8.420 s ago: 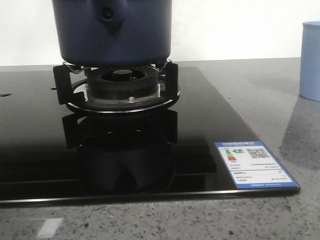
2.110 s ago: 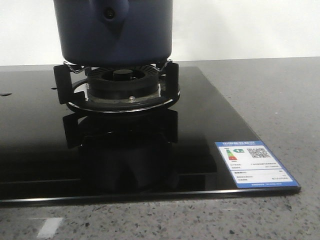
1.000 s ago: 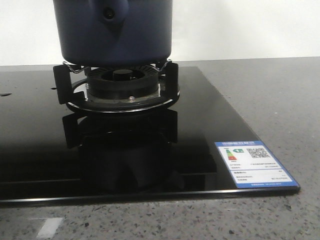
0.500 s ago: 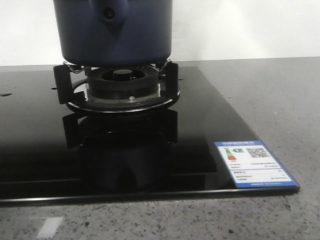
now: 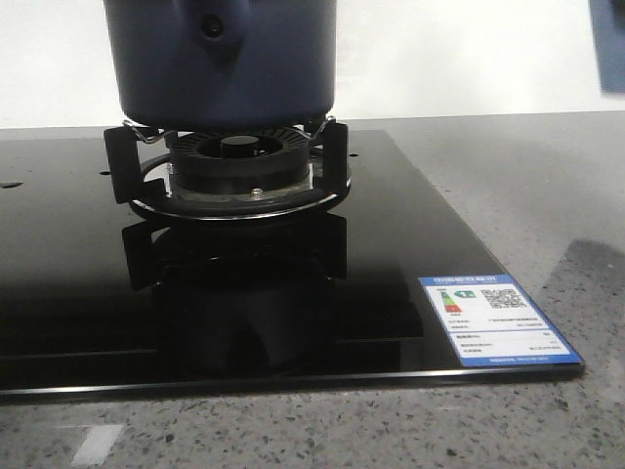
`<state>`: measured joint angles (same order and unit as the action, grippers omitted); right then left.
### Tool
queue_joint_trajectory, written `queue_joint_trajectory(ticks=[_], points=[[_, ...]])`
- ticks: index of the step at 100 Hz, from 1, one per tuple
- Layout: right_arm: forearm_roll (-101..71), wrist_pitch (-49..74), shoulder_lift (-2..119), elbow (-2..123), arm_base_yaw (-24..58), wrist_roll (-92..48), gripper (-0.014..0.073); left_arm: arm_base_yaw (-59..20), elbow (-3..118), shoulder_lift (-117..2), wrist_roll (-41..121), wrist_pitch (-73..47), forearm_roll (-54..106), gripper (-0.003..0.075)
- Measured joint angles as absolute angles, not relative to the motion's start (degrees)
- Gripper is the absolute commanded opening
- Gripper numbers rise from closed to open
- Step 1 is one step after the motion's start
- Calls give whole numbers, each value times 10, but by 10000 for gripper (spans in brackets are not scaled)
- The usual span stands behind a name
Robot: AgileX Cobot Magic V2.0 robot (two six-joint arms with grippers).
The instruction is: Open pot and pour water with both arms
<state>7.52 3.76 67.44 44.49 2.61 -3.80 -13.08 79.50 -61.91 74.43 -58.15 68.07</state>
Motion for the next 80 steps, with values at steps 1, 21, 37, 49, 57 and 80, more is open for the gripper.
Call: queue_joint_trajectory(ticks=[1,21,37,49,57,80], points=[[74,28,674,434,26,-38,225,-131,795,-620,744,-581,681,281],[37,-63,674,328,25,-36,234,-131,792,-620,744,-577,682,280],[28,-103,674,304,25,-35,452,-131,791,-620,744,-576,682,280],[24,-104,670,303,25,-35,648,-131,791,-620,744,-576,682,281],[24,-104,655,303,25,-35,662,-131,791,-620,744,-574,682,281],[22,-105,537,302,25,-35,655,-131,791,-647,744,-553,685,281]])
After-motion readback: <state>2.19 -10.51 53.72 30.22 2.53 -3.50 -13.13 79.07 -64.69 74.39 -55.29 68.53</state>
